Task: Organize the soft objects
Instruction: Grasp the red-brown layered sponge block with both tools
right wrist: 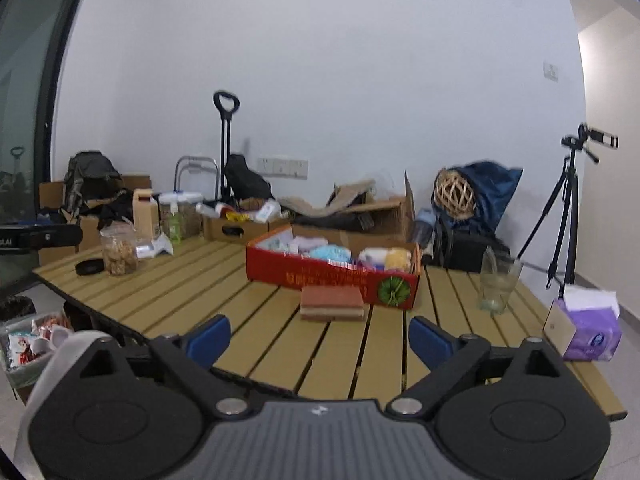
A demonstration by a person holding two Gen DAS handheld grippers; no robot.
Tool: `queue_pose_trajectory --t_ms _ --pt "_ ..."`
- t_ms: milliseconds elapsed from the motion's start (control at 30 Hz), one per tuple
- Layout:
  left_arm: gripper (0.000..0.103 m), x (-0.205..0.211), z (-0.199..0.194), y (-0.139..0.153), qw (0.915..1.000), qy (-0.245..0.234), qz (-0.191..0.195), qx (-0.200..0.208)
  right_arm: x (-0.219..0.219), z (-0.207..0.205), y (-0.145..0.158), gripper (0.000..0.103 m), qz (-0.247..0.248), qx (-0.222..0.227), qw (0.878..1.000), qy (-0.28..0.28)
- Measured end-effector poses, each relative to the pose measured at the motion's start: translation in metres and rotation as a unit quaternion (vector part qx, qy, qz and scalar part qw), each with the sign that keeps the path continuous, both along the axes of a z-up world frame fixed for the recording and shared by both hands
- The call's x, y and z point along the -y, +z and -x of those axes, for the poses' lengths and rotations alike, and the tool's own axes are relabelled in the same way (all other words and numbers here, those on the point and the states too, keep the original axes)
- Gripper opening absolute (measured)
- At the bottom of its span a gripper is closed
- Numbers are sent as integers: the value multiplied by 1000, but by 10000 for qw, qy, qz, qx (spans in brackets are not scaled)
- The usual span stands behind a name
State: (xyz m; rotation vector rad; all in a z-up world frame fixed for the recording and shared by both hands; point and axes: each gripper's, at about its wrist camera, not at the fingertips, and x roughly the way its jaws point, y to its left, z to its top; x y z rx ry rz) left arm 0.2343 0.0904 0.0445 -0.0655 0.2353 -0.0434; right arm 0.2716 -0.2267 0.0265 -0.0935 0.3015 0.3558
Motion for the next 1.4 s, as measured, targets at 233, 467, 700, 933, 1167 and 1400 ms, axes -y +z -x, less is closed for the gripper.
queue_pose_trajectory --t_ms 233,467,700,933,1167,1400 --pt "101 4 -74 -38 9957 29 129 -918 9 -64 -38 94 -300 -771 9963 -241" --pt "100 37 -165 -50 9911 -453 233 -1229 9 -152 -50 90 -405 -1140 9924 -219" --pt "75 72 -284 -60 9769 -1153 393 -1753 -7 -275 -52 71 -499 -1489 9876 13" --pt "42 73 -346 -104 9489 -1624 1419 -2305 -23 -352 -87 33 -961 -1921 9764 240" --pt "42 68 -350 -111 9455 -1708 1664 -2218 -8 -365 -100 37 -1628 -2105 9628 480" --pt "42 67 -351 -113 9447 -1726 1767 -2155 -2 -368 -109 36 -1954 -2191 9545 521"
